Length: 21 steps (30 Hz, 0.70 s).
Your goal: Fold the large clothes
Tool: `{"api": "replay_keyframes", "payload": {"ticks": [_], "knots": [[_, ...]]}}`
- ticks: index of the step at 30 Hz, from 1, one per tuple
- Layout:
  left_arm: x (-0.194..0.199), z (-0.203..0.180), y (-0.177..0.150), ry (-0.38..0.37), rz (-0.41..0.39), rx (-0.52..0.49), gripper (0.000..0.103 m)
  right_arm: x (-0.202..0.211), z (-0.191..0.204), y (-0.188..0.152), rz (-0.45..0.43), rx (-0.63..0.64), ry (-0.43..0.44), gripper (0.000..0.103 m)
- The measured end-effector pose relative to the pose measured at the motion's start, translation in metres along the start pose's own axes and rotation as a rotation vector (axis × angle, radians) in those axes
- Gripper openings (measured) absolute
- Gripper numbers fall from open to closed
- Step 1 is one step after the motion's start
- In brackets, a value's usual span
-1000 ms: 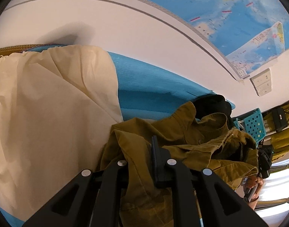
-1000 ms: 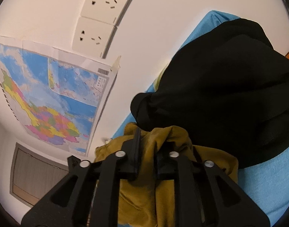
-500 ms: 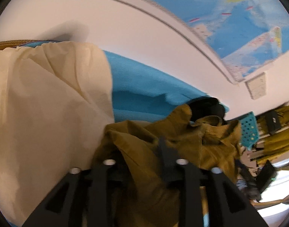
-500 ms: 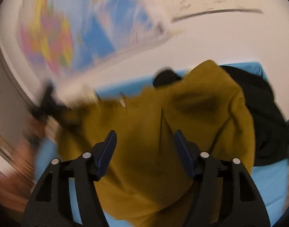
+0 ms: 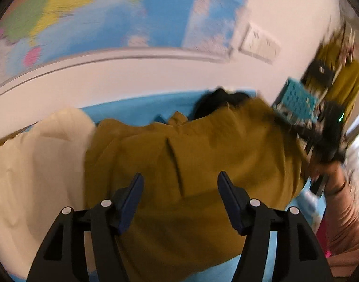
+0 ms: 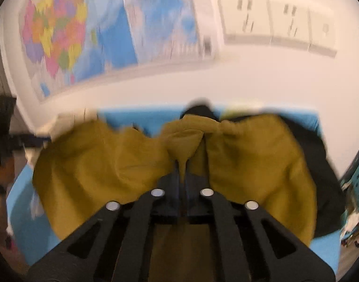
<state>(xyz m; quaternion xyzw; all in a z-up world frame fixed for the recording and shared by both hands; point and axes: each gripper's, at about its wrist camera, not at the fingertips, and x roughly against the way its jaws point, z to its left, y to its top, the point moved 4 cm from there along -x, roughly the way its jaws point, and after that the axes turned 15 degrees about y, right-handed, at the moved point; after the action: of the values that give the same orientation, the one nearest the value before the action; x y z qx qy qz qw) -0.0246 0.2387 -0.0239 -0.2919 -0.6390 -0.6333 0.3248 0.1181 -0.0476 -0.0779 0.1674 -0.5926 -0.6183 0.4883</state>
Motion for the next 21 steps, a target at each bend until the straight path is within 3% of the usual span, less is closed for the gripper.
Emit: {"api": "replay_keyframes", "payload": {"ticks": [2, 6, 8, 12, 13, 17, 20, 21], "knots": [[-0.02, -0.009, 0.0, 0.042, 0.019, -0.043, 0.063, -0.018, -0.003, -0.001, 0.052, 0.017, -0.032, 0.001], [-0.061, -0.002, -0.008, 0.118, 0.09, -0.01, 0.061, -0.056, -0.029, -0.026, 0.209, -0.06, -0.057, 0.003], [-0.066, -0.003, -0.014, 0.158, 0.074, -0.033, 0.058, -0.049, -0.035, -0.025, 0.181, -0.091, -0.029, 0.004], [-0.037, -0.002, -0.021, 0.15, -0.019, -0.03, 0.062, -0.004, -0.031, -0.02, 0.079, -0.109, 0.03, 0.047], [-0.027, 0.0, -0.023, 0.144, -0.043, -0.026, 0.066, 0.013, -0.027, -0.022, 0.05, -0.106, 0.054, 0.052], [0.023, 0.026, -0.046, 0.165, -0.165, 0.024, 0.072, 0.066, -0.032, -0.039, -0.025, -0.155, 0.07, 0.062], [0.044, 0.05, -0.073, 0.188, -0.182, 0.092, 0.073, 0.099, -0.042, -0.065, -0.048, -0.21, 0.06, 0.065], [0.047, 0.055, -0.082, 0.197, -0.178, 0.099, 0.073, 0.106, -0.045, -0.077, -0.039, -0.22, 0.048, 0.071]]}}
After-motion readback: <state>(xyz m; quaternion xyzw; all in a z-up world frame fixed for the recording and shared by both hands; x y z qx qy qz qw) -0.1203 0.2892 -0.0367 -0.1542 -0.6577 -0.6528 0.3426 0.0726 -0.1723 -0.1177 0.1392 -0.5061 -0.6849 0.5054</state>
